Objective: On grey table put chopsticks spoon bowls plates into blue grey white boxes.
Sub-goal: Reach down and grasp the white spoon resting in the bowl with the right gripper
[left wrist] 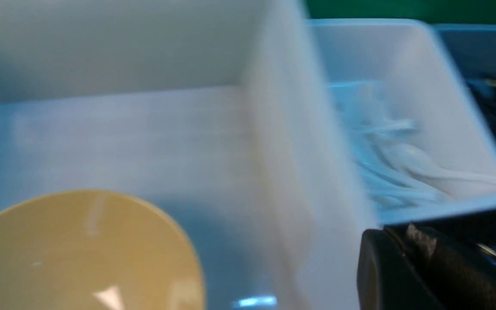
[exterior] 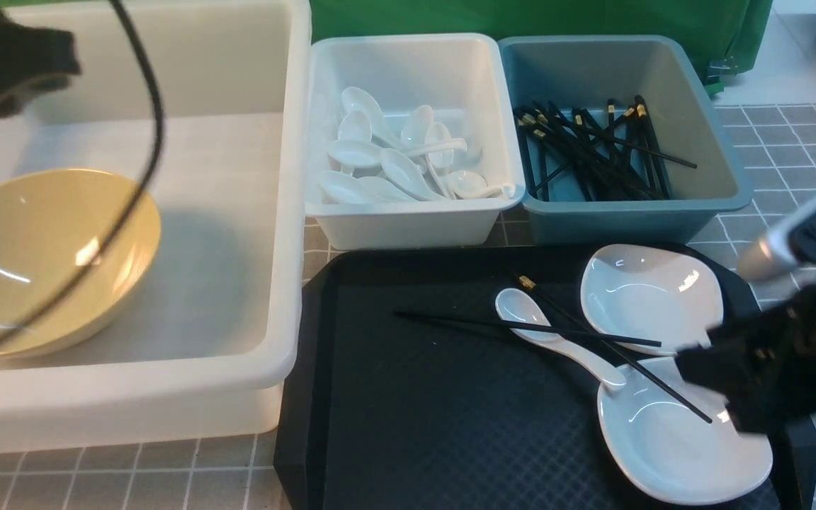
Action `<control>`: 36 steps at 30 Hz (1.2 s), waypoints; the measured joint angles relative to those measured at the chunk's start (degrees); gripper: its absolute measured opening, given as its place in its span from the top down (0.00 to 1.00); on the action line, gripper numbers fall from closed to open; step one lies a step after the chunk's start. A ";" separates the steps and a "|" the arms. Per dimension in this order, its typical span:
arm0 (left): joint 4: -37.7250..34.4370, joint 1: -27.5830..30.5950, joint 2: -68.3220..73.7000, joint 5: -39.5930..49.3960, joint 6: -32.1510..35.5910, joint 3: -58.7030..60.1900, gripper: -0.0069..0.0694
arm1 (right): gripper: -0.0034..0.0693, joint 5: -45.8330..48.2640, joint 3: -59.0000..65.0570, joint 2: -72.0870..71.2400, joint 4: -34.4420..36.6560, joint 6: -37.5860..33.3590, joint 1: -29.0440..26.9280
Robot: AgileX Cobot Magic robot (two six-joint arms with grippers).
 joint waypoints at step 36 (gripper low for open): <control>8.44 -7.76 -40.35 -9.51 5.09 43.06 0.89 | 0.90 6.62 -23.24 40.09 -4.84 -1.33 1.63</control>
